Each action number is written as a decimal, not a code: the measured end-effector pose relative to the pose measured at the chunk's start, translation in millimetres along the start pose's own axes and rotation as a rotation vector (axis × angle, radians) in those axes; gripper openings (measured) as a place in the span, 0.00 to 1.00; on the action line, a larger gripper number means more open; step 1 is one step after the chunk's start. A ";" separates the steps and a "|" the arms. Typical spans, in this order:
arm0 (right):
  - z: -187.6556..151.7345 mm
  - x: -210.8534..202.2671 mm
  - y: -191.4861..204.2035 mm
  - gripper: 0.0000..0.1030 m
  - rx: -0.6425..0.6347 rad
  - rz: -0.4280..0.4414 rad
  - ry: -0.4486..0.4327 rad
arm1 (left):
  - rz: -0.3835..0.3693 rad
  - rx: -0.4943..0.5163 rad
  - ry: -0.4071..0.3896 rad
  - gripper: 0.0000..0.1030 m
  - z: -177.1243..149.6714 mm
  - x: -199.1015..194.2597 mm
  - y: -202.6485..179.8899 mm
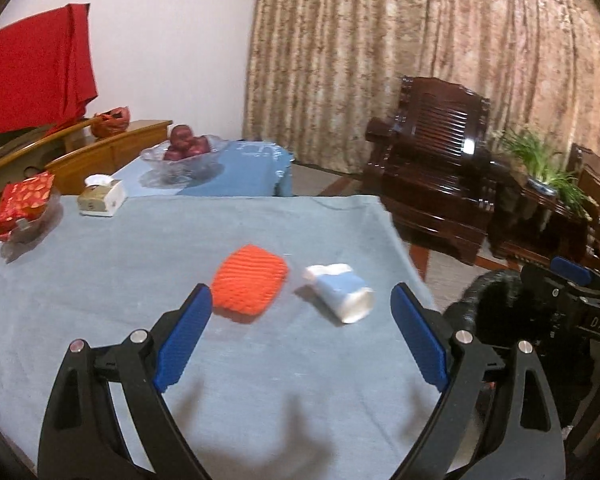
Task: Collect trash
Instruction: 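Grasp the white paper cup with the right gripper while the left gripper grasps the orange foam net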
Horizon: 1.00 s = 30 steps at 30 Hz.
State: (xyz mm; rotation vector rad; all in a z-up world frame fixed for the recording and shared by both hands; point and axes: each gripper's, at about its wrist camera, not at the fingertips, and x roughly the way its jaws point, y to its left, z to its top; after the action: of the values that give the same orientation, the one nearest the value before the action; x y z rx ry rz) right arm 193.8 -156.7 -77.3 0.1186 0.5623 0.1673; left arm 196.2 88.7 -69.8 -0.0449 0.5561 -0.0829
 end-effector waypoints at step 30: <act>-20.6 173.5 82.9 0.88 -0.085 0.109 0.248 | 0.109 -0.086 0.110 0.85 -13.3 102.5 87.9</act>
State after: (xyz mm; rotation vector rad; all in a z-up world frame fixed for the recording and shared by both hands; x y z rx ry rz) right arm 316.8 -41.2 -171.7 0.0459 0.7953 0.3148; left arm 281.7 166.6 -140.6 -0.0946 0.6704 0.0449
